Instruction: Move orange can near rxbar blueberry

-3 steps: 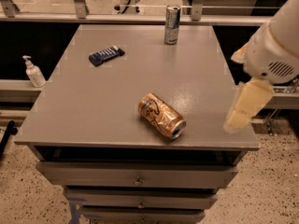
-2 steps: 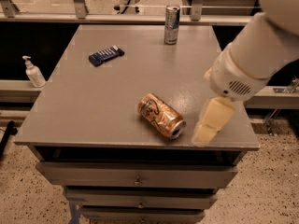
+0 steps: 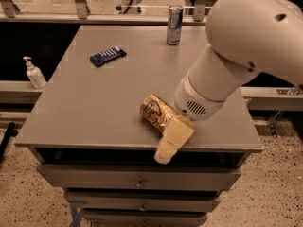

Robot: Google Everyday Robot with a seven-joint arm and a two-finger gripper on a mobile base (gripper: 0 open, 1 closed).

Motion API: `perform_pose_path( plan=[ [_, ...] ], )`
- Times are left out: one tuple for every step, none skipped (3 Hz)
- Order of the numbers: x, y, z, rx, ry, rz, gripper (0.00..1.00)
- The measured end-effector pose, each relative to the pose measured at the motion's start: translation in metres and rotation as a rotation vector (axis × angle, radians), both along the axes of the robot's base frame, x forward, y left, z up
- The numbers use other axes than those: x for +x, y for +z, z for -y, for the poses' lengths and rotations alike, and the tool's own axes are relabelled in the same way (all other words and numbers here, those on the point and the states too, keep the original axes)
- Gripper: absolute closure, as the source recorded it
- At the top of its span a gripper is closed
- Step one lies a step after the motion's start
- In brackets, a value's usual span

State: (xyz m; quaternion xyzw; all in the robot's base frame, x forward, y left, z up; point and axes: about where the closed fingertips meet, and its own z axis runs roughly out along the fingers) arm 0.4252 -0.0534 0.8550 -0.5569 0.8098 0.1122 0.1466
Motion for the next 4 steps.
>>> perform_pose_path(
  plan=[
    [0.004, -0.011, -0.018, 0.015, -0.017, 0.022, 0.18],
    [0.018, -0.015, -0.025, 0.021, -0.044, 0.070, 0.41],
    [0.037, -0.011, -0.030, 0.019, -0.051, 0.139, 0.64],
    [0.070, 0.001, -0.038, 0.018, 0.002, 0.255, 0.88]
  ],
)
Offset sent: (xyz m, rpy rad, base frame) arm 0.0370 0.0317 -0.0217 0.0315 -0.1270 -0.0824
